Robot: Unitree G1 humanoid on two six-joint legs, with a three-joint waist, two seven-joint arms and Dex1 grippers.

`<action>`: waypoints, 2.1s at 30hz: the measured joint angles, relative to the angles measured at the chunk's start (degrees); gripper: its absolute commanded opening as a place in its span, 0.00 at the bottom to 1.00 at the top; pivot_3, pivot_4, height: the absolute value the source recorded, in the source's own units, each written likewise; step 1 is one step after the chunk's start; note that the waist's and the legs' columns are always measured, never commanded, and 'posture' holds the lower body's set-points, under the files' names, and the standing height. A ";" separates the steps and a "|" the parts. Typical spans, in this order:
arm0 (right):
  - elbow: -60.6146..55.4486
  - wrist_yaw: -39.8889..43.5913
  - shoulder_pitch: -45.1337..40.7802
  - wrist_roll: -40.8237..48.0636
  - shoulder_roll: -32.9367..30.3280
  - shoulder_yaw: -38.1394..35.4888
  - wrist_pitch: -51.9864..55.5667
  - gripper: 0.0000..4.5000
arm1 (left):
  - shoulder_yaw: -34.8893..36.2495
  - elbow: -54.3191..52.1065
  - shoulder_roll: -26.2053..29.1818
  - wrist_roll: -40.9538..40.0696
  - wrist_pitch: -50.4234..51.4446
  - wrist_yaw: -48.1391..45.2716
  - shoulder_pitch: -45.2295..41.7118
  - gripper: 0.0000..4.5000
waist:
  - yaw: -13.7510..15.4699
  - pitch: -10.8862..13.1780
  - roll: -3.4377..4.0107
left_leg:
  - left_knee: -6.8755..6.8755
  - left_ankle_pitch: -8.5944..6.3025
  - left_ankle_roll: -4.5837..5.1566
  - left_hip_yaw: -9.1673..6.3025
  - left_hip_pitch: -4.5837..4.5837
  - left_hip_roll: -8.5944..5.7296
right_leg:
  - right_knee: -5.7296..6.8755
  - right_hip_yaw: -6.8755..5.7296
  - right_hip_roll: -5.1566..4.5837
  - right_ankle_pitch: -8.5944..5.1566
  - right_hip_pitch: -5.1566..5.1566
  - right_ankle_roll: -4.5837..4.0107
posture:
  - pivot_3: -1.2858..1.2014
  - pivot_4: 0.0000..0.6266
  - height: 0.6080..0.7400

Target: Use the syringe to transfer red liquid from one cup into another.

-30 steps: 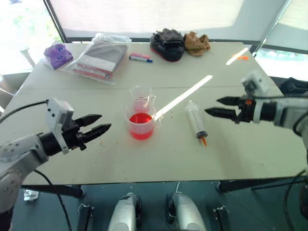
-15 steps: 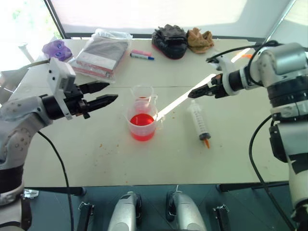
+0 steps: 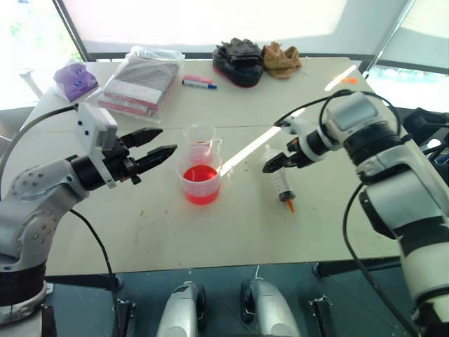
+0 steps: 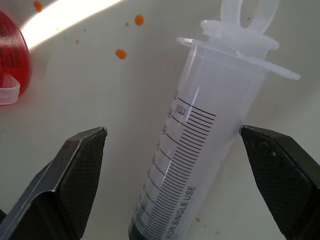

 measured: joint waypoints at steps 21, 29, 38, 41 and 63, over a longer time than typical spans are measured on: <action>16.20 -7.52 -1.67 -10.81 7.03 -15.95 -11.22 0.35 | 1.64 -4.01 -1.52 -1.03 0.22 5.17 4.51 0.57 | -0.11 -0.23 -0.29 | -0.03 -0.04 -0.03 -0.08 1.25 0.03 | -0.11 0.01 -0.04 -0.11 1.26 -0.24 | 0.52 0.24 1.00; -1.49 -7.54 -16.41 2.02 -1.97 -36.54 -8.30 0.35 | 8.55 12.21 6.78 -2.90 1.23 -0.94 -3.18 0.57 | 0.13 0.04 0.05 | -0.15 0.24 -0.18 -0.06 0.04 0.01 | 0.36 -0.02 0.13 0.08 -0.19 -0.18 | 0.52 0.24 1.00; -52.30 -14.83 11.32 16.67 14.14 -44.23 -13.55 0.35 | -0.03 24.28 10.24 4.24 -2.23 -10.89 -13.47 0.57 | 0.38 0.01 -0.09 | -0.03 0.24 -0.21 -0.14 -0.04 0.02 | 0.44 -0.13 -0.04 0.08 -0.14 -0.15 | 0.52 0.24 1.00; -62.55 -16.88 16.04 17.37 19.07 -41.11 -21.79 0.35 | -2.56 26.97 10.26 6.83 -3.82 -12.81 -16.96 0.57 | 0.22 -0.03 -0.15 | -0.03 0.25 -0.22 -0.14 -0.02 0.02 | 0.55 -0.13 -0.02 0.08 -0.12 -0.15 | 0.52 0.24 1.00; -48.81 -18.31 35.32 5.74 25.75 -26.26 -55.91 0.35 | -5.31 26.48 10.91 8.18 -0.11 -20.17 -26.25 0.57 | -0.15 -0.02 -0.15 | 0.02 0.40 -0.44 -0.14 0.15 0.02 | 0.60 -0.06 0.03 0.07 -0.05 -0.17 | 0.52 0.24 1.00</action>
